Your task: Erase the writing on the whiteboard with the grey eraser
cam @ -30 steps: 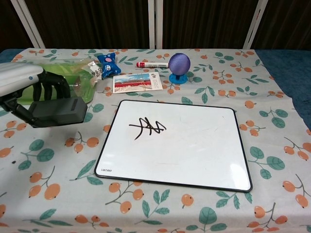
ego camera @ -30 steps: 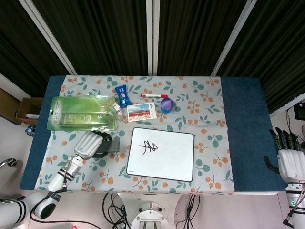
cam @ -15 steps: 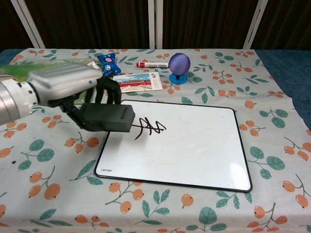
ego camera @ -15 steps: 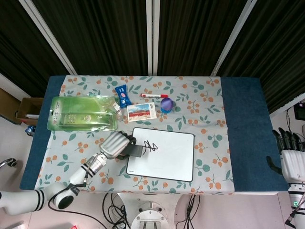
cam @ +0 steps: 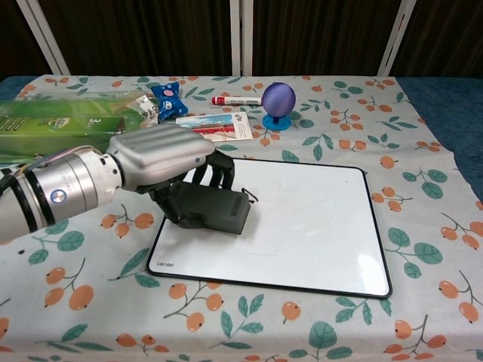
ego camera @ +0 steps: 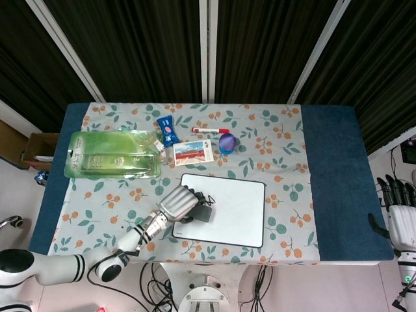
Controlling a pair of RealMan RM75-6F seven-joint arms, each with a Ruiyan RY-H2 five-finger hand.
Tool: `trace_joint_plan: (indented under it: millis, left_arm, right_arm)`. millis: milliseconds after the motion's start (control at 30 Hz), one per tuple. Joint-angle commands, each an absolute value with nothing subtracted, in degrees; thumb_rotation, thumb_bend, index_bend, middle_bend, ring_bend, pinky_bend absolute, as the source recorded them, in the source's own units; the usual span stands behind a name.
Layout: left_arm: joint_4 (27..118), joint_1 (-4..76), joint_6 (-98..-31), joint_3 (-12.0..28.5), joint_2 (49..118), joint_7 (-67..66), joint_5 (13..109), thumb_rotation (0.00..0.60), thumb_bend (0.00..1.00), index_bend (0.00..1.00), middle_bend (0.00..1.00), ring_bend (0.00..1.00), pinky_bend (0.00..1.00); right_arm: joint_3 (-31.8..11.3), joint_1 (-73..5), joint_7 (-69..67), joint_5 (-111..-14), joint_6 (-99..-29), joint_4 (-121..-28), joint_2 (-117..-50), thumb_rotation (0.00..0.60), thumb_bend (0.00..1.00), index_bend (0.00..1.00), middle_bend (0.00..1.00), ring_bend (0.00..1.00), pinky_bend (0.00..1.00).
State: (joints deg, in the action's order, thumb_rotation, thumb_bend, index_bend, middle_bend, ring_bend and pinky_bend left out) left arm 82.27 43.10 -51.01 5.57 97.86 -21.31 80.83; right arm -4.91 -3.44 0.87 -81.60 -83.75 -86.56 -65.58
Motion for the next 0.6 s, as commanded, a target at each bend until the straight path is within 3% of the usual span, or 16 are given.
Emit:
trace_joint_plan:
  millis: [33,600]
  left_arm:
    - [81.59,43.4,-50.99,5.52,98.58,-21.46,80.42,0.6,0.37,0.61,0.61,0.56,0.57]
    - [73.68,46.6,-50.03,7.75,101.97,-17.92,79.25,0.6,0.37,0.61,0.61,0.56,0.57]
  right_arm:
    - [-4.94,-3.4,0.84,-81.65,-83.84,-86.58,-65.49,0.6,0.25,0.0,0.0,0.0,0.0]
    - [-5.09,-2.99,1.13,-81.55,-84.39,-87.22,-64.92,0.6,0.25,0.0,0.0,0.0,0.0]
